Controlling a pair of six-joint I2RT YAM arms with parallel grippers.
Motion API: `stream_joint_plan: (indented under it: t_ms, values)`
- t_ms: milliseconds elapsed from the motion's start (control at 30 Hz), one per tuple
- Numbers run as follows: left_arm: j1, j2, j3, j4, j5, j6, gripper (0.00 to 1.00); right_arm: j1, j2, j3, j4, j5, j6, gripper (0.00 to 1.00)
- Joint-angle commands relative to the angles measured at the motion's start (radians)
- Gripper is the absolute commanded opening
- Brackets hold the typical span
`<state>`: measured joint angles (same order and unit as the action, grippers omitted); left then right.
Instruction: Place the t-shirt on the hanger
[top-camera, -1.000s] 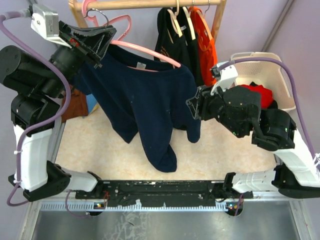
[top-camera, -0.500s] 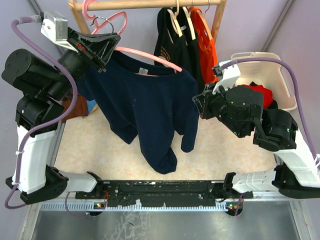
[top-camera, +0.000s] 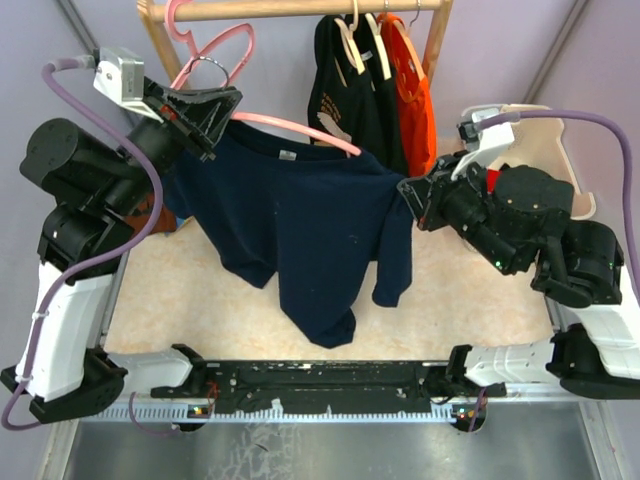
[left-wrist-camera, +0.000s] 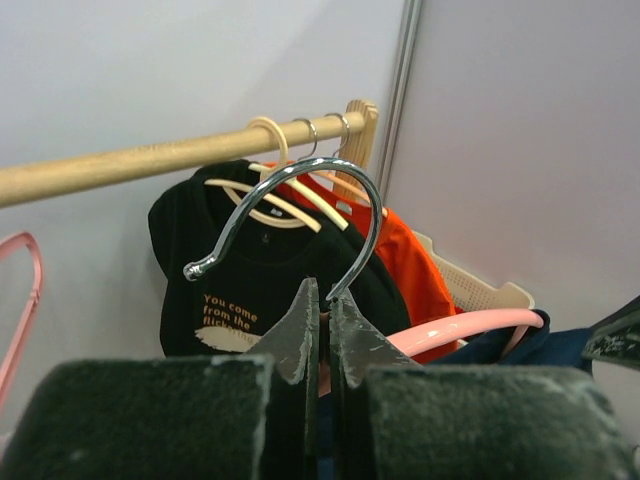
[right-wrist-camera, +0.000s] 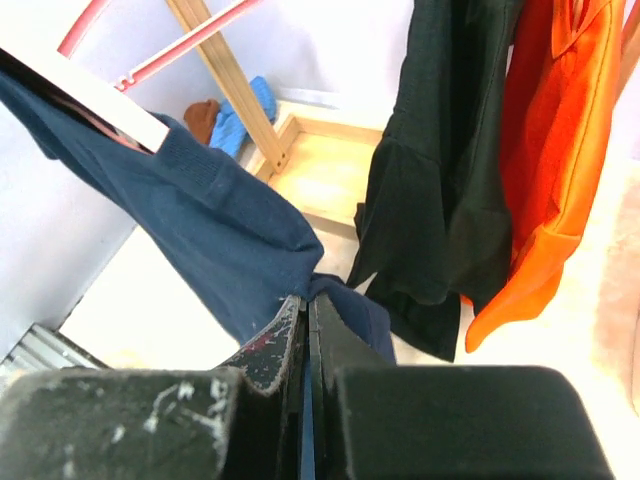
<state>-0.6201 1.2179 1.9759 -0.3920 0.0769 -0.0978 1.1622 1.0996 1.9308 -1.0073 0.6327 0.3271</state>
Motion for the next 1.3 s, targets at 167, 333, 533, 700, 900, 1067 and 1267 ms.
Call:
stream_joint_plan:
  t_ms: [167,333,533,700,900,1067,1267]
  values:
    - [0.002,-0.102,-0.154,0.153,-0.068,-0.063,0.00,0.005,0.042,0.145,0.098,-0.027,-0.082,0.00]
    - [0.002,-0.147,-0.239,0.176,-0.105,-0.106,0.00,0.005,0.103,0.245,0.112,-0.055,-0.124,0.00]
    - [0.002,-0.187,-0.321,0.180,-0.149,-0.136,0.00,0.004,0.186,0.373,0.122,-0.090,-0.163,0.00]
    - [0.002,-0.198,-0.348,0.163,-0.174,-0.134,0.00,0.004,0.202,0.404,0.170,-0.139,-0.189,0.00]
    - [0.002,-0.195,-0.349,0.128,-0.187,-0.117,0.00,0.005,0.140,0.318,0.244,-0.176,-0.197,0.00]
    - [0.002,-0.187,-0.368,0.113,-0.177,-0.114,0.00,0.004,0.041,0.189,0.339,-0.211,-0.195,0.00]
    - [0.002,-0.185,-0.388,0.104,-0.193,-0.102,0.00,0.004,-0.025,0.114,0.373,-0.255,-0.182,0.00]
